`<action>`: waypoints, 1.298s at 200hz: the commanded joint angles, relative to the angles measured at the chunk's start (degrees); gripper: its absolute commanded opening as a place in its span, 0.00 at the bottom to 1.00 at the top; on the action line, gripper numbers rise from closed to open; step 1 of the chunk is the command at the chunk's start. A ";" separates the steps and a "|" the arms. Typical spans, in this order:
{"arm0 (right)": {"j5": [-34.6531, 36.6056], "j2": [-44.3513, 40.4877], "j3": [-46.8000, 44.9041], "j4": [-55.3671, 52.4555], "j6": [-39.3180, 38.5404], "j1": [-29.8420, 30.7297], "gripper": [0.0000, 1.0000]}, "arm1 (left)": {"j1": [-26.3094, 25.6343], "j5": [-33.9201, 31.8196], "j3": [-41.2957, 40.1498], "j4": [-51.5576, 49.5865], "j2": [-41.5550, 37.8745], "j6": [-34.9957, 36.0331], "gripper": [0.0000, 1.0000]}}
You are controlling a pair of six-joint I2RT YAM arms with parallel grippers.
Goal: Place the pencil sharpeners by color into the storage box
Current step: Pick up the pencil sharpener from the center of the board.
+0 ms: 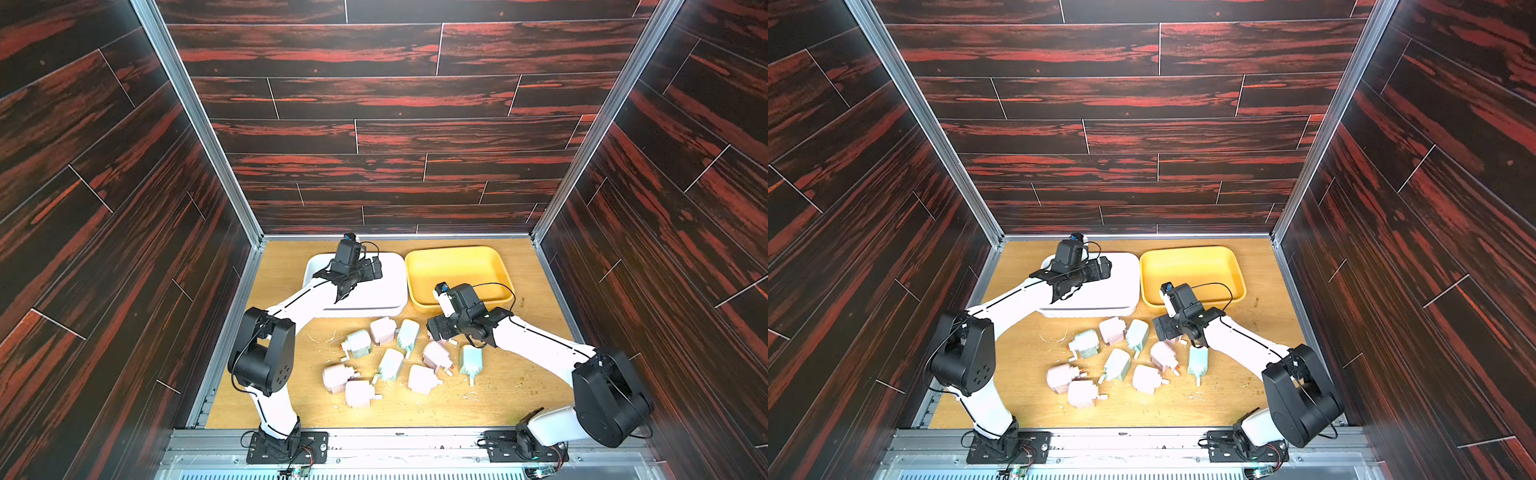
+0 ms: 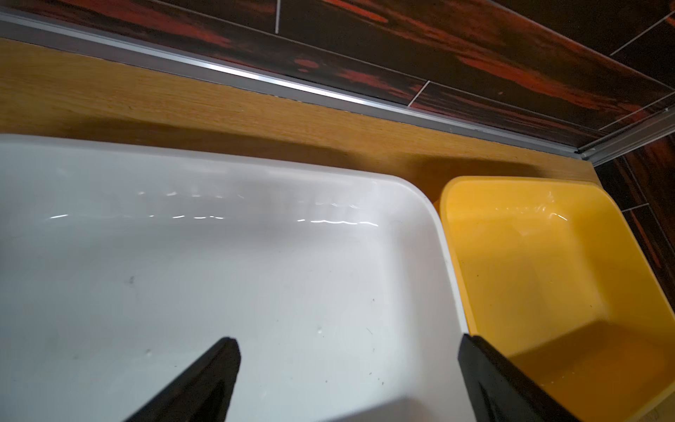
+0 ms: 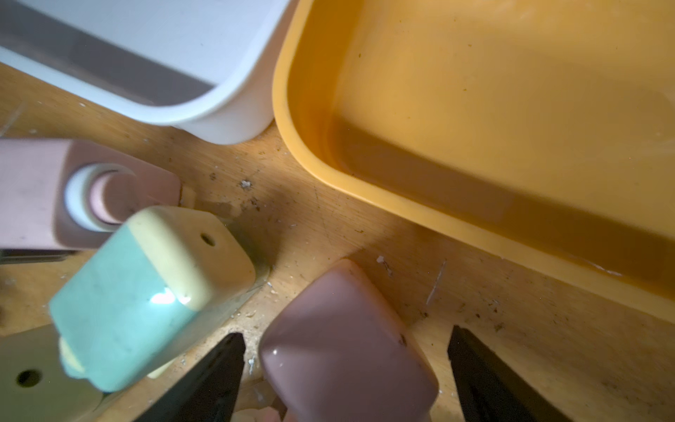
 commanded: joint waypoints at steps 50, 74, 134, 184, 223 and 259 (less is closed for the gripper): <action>11.84 1.94 2.50 -5.92 9.35 1.16 0.89 | -1.81 0.64 4.06 -1.57 2.73 0.47 1.00; 11.52 2.96 2.81 -6.70 10.42 1.14 0.89 | -1.99 0.38 4.43 -2.07 3.10 0.82 1.00; 4.63 1.82 0.72 -1.30 3.40 1.20 0.86 | -2.44 2.17 4.41 -2.44 3.06 2.29 1.00; 3.44 -1.08 -0.39 -4.03 4.39 1.25 0.82 | -2.79 2.62 4.60 -2.53 3.06 2.64 1.00; -0.70 -3.45 -1.57 -5.23 5.63 1.32 0.86 | -3.40 3.09 4.93 -2.53 3.15 2.77 1.00; 5.45 -1.39 -0.42 -5.93 4.84 1.51 0.84 | -4.01 3.21 5.18 -2.71 3.24 3.17 1.00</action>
